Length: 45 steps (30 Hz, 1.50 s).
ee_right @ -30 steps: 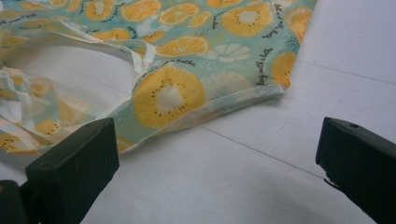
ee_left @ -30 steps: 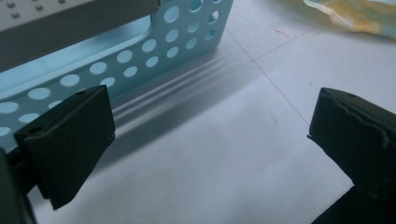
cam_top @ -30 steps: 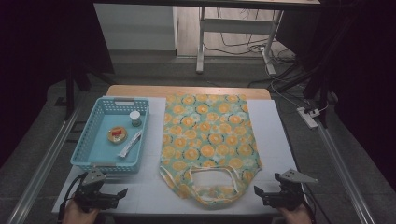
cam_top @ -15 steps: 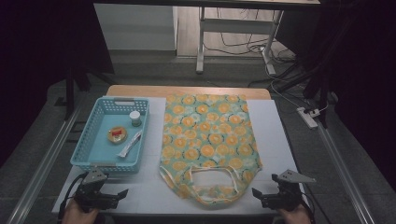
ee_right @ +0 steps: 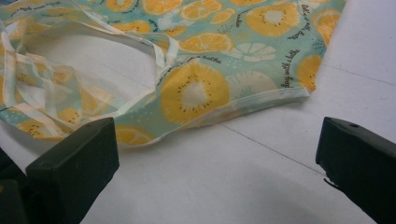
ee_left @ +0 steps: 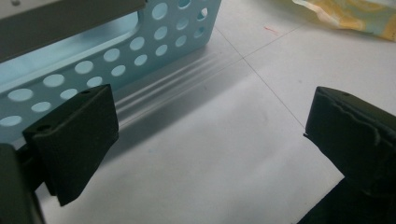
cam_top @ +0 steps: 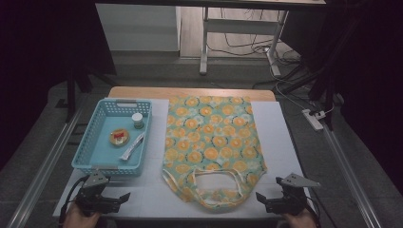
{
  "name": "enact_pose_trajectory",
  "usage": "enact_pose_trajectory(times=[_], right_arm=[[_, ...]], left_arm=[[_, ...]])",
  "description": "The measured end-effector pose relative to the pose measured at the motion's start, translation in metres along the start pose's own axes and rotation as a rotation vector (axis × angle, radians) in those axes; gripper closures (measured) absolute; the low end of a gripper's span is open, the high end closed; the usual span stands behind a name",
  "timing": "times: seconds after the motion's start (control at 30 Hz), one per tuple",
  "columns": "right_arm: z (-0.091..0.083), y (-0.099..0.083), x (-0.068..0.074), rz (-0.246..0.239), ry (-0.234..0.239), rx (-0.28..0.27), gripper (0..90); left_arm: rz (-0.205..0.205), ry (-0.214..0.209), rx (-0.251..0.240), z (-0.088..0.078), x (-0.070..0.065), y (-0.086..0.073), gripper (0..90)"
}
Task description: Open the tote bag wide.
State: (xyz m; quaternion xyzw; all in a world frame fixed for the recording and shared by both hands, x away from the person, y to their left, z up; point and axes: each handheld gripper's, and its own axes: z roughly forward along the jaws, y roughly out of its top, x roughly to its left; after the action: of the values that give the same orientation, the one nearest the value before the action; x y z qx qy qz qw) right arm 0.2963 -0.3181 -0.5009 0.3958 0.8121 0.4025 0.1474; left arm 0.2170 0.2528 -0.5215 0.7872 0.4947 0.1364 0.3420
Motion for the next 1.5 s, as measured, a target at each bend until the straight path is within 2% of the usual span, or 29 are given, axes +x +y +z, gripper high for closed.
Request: enact_pose_trajectory(times=[0.23, 0.6, 0.8, 0.9, 1.0, 1.17, 1.3, 1.5], right_arm=[[-0.003, 0.003, 0.001, -0.009, -0.01, -0.027, 0.0], [0.0, 0.004, 0.004, -0.019, 0.004, 0.001, 0.0], [0.001, 0.011, 0.014, -0.068, 0.003, -0.005, 0.0], [0.004, 0.012, 0.018, -0.094, 0.014, 0.014, 0.0], [0.006, 0.012, 0.021, -0.114, 0.048, 0.008, 0.0], [0.009, 0.017, 0.03, -0.136, 0.067, 0.023, 0.0], [0.013, 0.02, 0.039, -0.172, 0.085, 0.041, 0.0], [0.019, 0.023, 0.05, -0.186, 0.111, 0.065, 0.0]], left_arm=[[-0.007, -0.004, -0.006, -0.001, 0.001, 0.0, 2.7], [-0.031, -0.004, -0.01, -0.001, 0.003, -0.001, 1.5], [-0.036, -0.005, -0.008, -0.001, 0.004, -0.001, 1.3], [-0.037, -0.007, -0.008, -0.001, 0.004, -0.001, 1.4], [-0.038, -0.009, -0.006, 0.0, 0.004, -0.001, 1.3], [-0.031, -0.007, 0.0, 0.0, 0.003, 0.0, 1.3], [-0.032, -0.007, 0.004, 0.0, 0.004, 0.0, 1.3], [-0.036, -0.004, 0.003, 0.001, 0.004, 0.0, 1.3]])
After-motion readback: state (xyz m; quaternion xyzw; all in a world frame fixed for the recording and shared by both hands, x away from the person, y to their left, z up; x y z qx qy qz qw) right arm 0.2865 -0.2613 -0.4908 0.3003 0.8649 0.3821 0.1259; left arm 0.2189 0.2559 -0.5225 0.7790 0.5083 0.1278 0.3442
